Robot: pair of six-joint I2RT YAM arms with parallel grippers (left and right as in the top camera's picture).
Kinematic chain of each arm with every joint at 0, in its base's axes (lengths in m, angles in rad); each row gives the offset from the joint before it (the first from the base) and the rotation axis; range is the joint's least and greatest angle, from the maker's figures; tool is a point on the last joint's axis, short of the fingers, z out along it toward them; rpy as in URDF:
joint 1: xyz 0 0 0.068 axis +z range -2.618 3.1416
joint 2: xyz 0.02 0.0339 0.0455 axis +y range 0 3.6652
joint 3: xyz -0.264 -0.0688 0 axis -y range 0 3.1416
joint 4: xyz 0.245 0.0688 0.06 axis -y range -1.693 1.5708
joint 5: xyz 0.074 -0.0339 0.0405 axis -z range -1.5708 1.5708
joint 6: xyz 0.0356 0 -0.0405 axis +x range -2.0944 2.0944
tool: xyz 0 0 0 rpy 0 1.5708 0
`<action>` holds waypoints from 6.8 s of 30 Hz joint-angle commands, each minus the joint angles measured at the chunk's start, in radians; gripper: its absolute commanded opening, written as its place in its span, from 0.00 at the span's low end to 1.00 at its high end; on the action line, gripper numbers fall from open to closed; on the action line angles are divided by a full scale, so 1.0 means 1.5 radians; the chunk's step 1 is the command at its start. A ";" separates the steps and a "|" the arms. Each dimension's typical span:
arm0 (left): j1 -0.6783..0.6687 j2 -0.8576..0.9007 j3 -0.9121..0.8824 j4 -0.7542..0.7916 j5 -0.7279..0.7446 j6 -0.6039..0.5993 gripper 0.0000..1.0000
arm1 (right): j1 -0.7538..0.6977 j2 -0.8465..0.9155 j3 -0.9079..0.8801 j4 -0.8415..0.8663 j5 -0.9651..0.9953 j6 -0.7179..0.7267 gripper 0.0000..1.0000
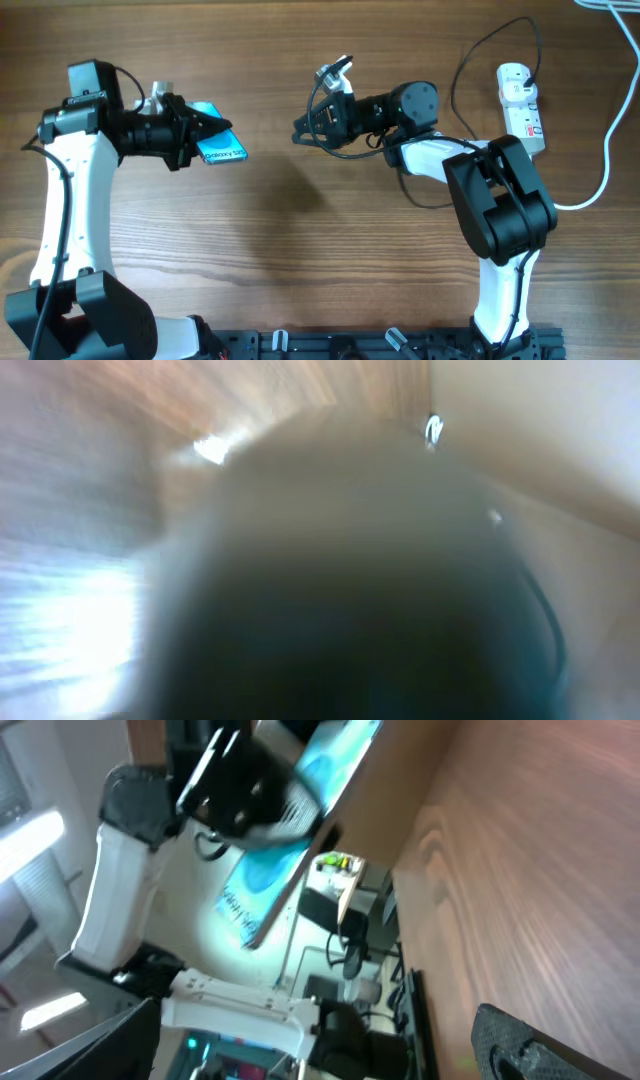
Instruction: Plug charger to phone and switch on socket
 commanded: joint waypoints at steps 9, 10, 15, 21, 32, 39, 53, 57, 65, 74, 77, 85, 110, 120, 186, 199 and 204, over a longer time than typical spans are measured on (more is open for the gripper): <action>-0.073 -0.013 0.011 -0.066 0.345 -0.099 0.04 | -0.074 0.012 -0.015 -0.213 0.069 -0.127 1.00; -0.082 -0.012 0.011 -0.079 0.345 -0.126 0.04 | -0.074 0.012 -0.015 -0.277 0.069 -0.167 1.00; -0.136 -0.013 0.011 -0.118 0.337 -0.158 0.04 | -0.073 0.012 -0.014 -0.410 0.002 -0.362 1.00; -0.208 -0.017 0.012 -0.170 0.356 -0.213 0.04 | -0.073 0.012 -0.015 -0.411 -0.103 -0.320 0.91; -0.238 -0.038 0.012 -0.169 0.387 -0.213 0.04 | -0.054 0.012 -0.063 -0.424 0.041 -0.249 0.65; -0.238 -0.038 0.012 -0.169 0.376 -0.213 0.04 | -0.073 0.012 -0.005 -0.425 0.184 -0.233 0.55; -0.238 -0.038 0.012 -0.102 0.233 -0.337 0.04 | -0.091 -0.038 0.175 -1.028 0.610 -0.814 0.66; -0.267 -0.039 0.012 -0.134 0.229 -0.372 0.04 | -0.091 -0.099 0.368 -1.359 0.763 -0.971 0.69; -0.361 -0.045 0.012 -0.138 0.203 -0.364 0.04 | -0.091 -0.160 0.366 -1.651 0.866 -1.005 0.76; -0.451 -0.045 0.012 -0.194 0.167 -0.365 0.04 | -0.091 -0.159 0.241 -1.630 0.866 -1.005 0.77; -0.474 -0.045 0.012 -0.209 0.167 -0.365 0.04 | -0.091 -0.159 0.224 -1.627 0.866 -1.005 0.77; -0.417 -0.030 0.011 -0.047 -0.024 -0.484 0.04 | -0.091 -0.155 0.142 -1.494 0.867 -0.970 0.64; -0.339 0.129 0.011 0.114 -0.061 -0.411 0.04 | -0.091 -0.154 0.139 -1.462 0.884 -0.975 0.96; -0.228 0.170 0.011 0.182 0.000 -0.183 0.04 | -0.091 -0.143 0.139 -1.442 0.876 -0.977 0.95; -0.223 0.171 0.011 0.102 -0.029 -0.117 0.04 | -0.021 -0.143 0.141 -1.639 0.841 -1.043 0.43; -0.222 0.171 0.011 0.101 -0.030 -0.117 0.04 | -0.021 -0.143 0.102 -1.437 0.924 -1.058 0.30; -0.222 0.171 0.011 0.101 -0.030 -0.117 0.04 | -0.002 -0.143 0.001 -1.280 0.935 -1.024 0.21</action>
